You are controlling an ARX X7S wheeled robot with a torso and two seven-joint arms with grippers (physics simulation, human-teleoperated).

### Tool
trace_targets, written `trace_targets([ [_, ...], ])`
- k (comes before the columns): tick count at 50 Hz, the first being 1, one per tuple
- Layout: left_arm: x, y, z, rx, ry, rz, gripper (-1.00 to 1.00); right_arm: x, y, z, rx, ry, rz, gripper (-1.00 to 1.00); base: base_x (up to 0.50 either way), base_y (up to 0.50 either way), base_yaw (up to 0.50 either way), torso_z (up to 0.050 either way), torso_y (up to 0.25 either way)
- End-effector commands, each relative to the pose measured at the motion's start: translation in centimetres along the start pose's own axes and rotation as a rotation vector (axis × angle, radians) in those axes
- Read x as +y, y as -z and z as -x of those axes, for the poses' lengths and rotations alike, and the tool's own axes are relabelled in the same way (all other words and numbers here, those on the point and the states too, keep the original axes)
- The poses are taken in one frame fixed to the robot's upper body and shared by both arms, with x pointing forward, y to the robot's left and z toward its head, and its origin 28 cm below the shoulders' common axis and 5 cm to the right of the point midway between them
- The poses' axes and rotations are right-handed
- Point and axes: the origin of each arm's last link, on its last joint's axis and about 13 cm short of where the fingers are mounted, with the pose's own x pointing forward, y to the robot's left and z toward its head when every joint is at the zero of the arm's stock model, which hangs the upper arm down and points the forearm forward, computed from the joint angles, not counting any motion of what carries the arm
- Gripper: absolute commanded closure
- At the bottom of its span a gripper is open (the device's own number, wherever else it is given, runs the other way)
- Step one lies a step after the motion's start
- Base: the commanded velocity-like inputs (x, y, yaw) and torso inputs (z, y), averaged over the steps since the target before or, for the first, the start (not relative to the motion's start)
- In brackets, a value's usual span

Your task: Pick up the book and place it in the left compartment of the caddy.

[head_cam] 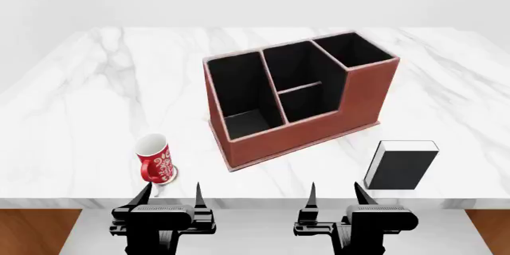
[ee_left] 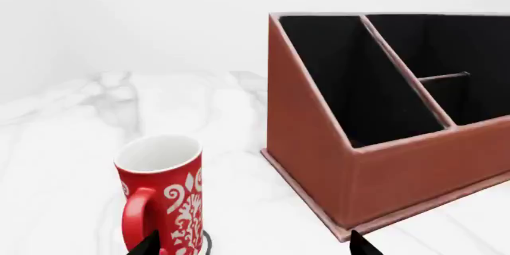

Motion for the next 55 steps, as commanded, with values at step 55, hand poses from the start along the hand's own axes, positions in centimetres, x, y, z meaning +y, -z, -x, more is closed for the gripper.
trace_targets([
  [55,0.7,-1.8,-0.5,0.032,-0.026,-0.025,-1.0,-0.6,-3.1,-1.1,-0.036,0.014,0.015,-1.0,0.0,-0.35,0.0,0.0,0.0],
])
